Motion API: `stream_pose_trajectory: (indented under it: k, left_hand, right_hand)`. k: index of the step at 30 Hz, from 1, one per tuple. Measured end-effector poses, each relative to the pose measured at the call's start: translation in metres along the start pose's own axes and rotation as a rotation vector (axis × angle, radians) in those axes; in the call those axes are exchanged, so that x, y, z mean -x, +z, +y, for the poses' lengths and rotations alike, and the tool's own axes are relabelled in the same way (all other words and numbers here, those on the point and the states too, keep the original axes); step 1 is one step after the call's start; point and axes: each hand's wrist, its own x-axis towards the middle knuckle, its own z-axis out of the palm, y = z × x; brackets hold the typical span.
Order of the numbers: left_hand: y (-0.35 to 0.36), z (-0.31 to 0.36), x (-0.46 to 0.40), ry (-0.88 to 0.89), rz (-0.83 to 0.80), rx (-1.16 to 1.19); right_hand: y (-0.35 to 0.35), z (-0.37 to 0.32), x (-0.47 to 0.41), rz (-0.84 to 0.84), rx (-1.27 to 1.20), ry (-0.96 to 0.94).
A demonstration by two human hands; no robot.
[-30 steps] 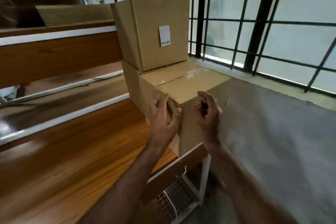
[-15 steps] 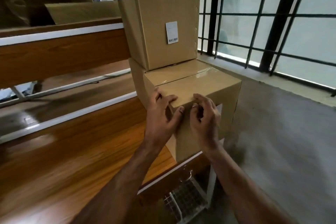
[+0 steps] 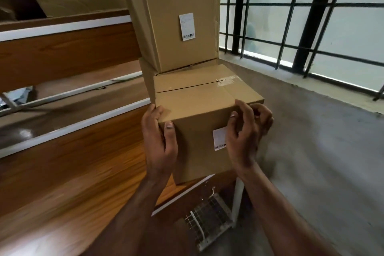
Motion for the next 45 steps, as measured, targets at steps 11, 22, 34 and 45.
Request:
stream_pose_trajectory:
  k: [11,22,34,45]
  left_hand:
    - [-0.008,-0.007,0.025,-0.406,0.158,0.178]
    - [-0.026,-0.012,0.062,-0.600,-0.044,0.303]
    - [-0.107,-0.014,0.064,-0.671,0.059,0.348]
    - [-0.249,-0.030,0.064,-0.668,0.143,0.314]
  right_hand:
    - [-0.011,0.001,0.030,-0.080,-0.334,0.206]
    - [-0.020,-0.012,0.067,-0.135,-0.214,0.373]
    - [-0.028,-0.089,0.100,-0.196,-0.272,0.388]
    - [-0.019,-0.207,0.151,-0.302,-0.301,0.258]
